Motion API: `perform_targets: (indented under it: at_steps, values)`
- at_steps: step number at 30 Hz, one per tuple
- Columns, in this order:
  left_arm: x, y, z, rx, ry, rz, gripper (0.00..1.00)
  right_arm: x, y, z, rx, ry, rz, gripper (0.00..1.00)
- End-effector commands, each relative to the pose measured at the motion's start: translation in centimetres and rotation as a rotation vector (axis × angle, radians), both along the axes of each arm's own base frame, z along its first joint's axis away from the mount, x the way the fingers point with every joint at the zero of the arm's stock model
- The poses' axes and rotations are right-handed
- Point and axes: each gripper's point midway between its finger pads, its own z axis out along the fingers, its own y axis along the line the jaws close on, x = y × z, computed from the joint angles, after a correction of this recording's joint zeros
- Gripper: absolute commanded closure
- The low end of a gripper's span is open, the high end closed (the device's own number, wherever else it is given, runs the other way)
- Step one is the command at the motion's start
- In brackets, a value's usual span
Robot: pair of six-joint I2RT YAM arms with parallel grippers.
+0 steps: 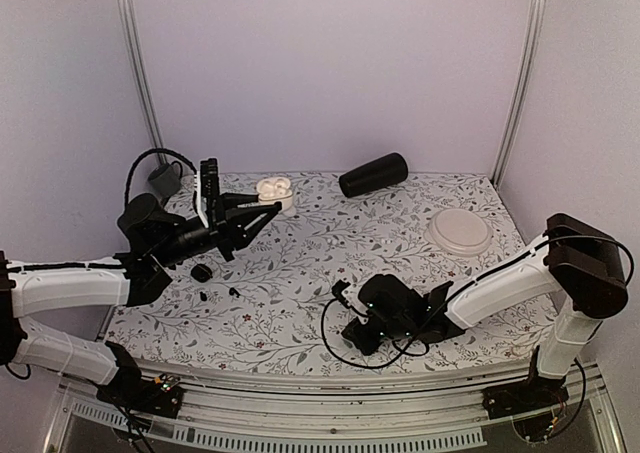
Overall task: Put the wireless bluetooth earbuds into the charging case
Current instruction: Pick up the left earbud from the center of the board, then insert the left earbud into the left side groove of the charging case.
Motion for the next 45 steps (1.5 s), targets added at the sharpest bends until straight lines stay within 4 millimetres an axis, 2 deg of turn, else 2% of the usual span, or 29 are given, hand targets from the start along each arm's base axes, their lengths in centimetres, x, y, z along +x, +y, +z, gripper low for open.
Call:
perform_targets:
  at_steps: [1,6,12,22,31,36,40,42,45]
  values:
    - [0.7,0.3,-0.5,0.001,-0.028,0.029,1.00,-0.2,-1.7,-0.2,-0.019,0.052,-0.014,0.94]
    - [1.4,-0.1,-2.0,0.030,-0.036,0.046,1.00,0.5,-1.9,1.0,0.030,0.084,-0.025,0.95]
    - [2.0,-0.7,-4.0,0.078,-0.105,0.072,1.00,1.7,-2.3,4.1,0.122,0.144,-0.025,0.95]
    - [3.4,-3.0,-7.4,0.202,-0.215,0.105,1.00,2.6,-2.5,11.8,0.276,0.210,0.026,0.95]
    - [3.4,-5.0,-10.0,0.278,-0.242,0.088,1.00,2.2,-0.8,18.8,0.362,0.265,0.112,0.95]
    - [3.0,-5.9,-11.4,0.299,-0.239,0.080,1.00,2.0,-0.2,20.8,0.390,0.307,0.140,0.94]
    - [2.5,-6.7,-12.5,0.326,-0.256,0.074,1.00,1.8,0.2,20.6,0.382,0.365,0.152,0.94]
    - [2.3,-7.0,-13.0,0.339,-0.264,0.072,1.00,1.8,0.7,21.4,0.399,0.385,0.169,0.94]
    - [2.1,-7.2,-13.3,0.344,-0.273,0.071,1.00,1.7,1.0,21.3,0.400,0.432,0.174,0.94]
